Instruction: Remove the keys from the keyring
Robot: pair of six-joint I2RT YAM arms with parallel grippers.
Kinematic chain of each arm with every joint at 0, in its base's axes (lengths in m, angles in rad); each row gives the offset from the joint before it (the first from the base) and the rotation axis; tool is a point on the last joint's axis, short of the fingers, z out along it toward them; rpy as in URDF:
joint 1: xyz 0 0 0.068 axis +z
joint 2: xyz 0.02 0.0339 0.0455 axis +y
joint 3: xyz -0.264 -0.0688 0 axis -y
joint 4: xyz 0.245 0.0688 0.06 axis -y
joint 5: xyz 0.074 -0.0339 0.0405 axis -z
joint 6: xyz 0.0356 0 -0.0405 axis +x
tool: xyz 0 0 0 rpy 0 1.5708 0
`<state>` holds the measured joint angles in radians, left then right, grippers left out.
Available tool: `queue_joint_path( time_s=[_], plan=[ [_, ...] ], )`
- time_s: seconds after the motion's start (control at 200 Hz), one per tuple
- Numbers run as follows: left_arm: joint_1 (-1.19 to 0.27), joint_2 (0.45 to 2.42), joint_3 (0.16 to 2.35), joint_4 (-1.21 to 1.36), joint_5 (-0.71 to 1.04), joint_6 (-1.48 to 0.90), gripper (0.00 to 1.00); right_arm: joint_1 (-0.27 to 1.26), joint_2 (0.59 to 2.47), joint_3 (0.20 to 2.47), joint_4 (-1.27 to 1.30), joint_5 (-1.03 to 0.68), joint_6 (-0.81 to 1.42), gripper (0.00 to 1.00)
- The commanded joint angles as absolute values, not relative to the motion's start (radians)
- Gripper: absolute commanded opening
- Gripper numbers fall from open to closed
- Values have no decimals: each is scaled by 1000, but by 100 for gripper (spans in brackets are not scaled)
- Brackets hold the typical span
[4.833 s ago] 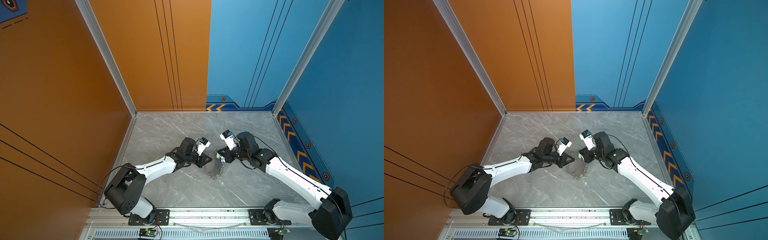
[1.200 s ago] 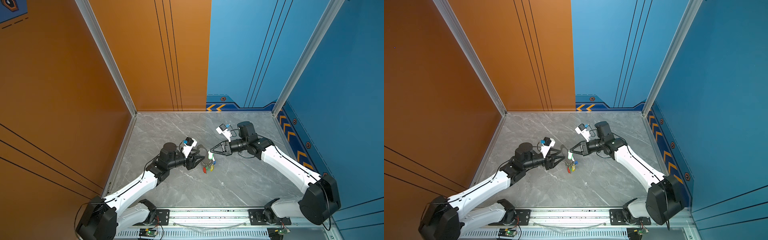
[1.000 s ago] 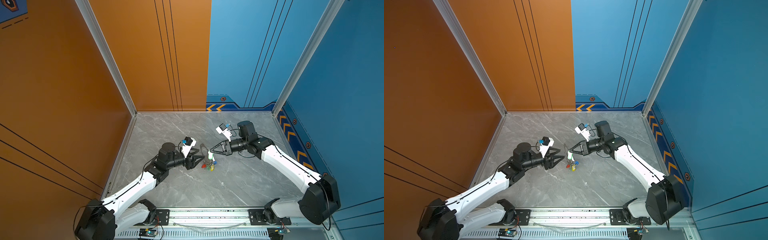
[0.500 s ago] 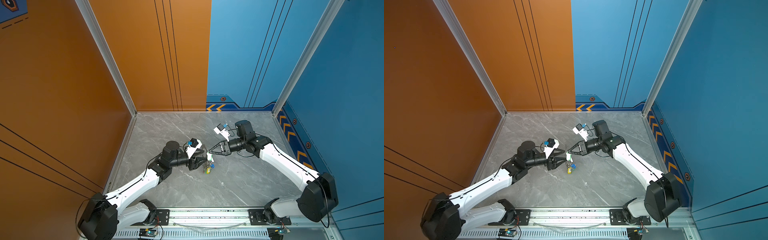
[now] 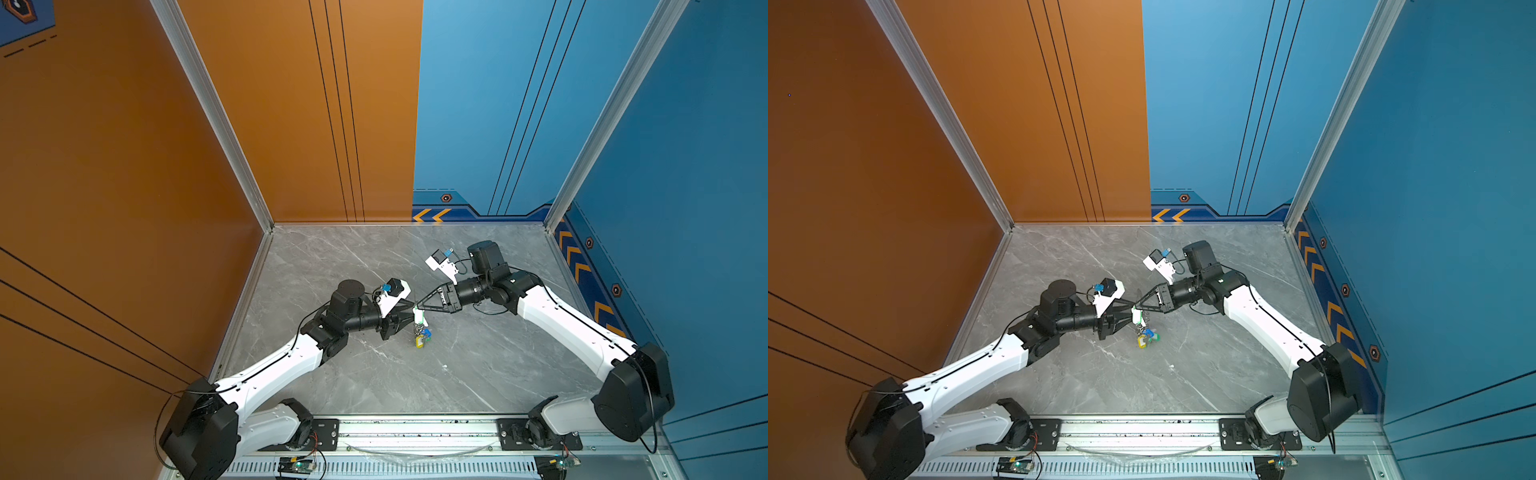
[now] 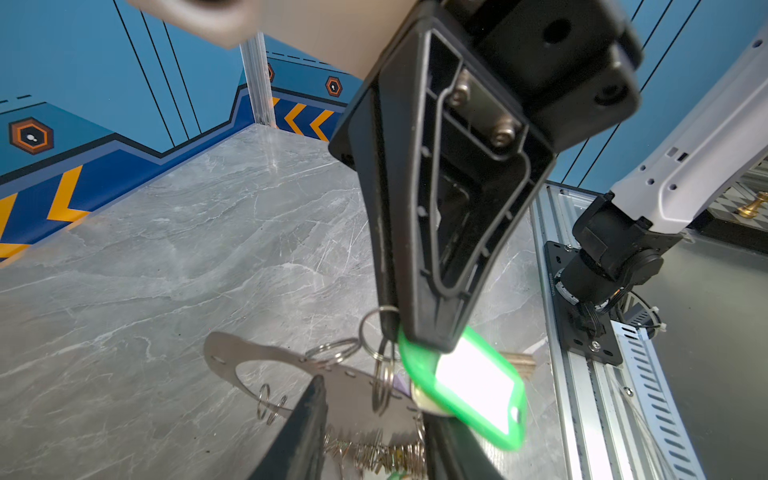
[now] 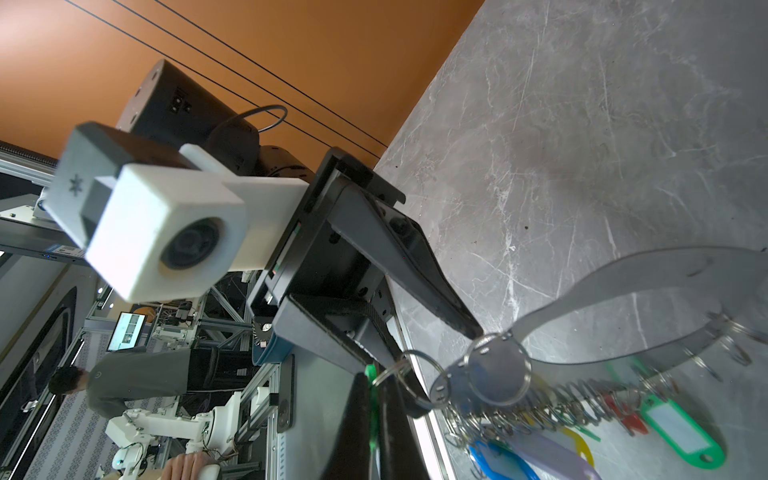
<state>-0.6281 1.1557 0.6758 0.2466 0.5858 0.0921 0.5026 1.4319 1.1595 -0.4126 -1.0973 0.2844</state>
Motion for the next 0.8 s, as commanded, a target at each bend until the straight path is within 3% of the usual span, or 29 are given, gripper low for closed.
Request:
queue_joint_path(
  time_s=[0.0, 0.19, 0.305, 0.791],
  plan=[
    [-643, 1119, 689, 267, 567, 113, 33, 515, 1449, 1193, -425, -1112, 255, 0],
    [-646, 1082, 675, 268, 551, 123, 26, 517, 1454, 1192, -438, -1108, 246, 0],
    [-644, 1062, 659, 268, 540, 124, 44, 517, 1453, 1191, -451, -1105, 237, 0],
    [-591, 1085, 659, 267, 684, 115, 45, 537, 1482, 1227, -501, -1109, 202, 0]
  ],
)
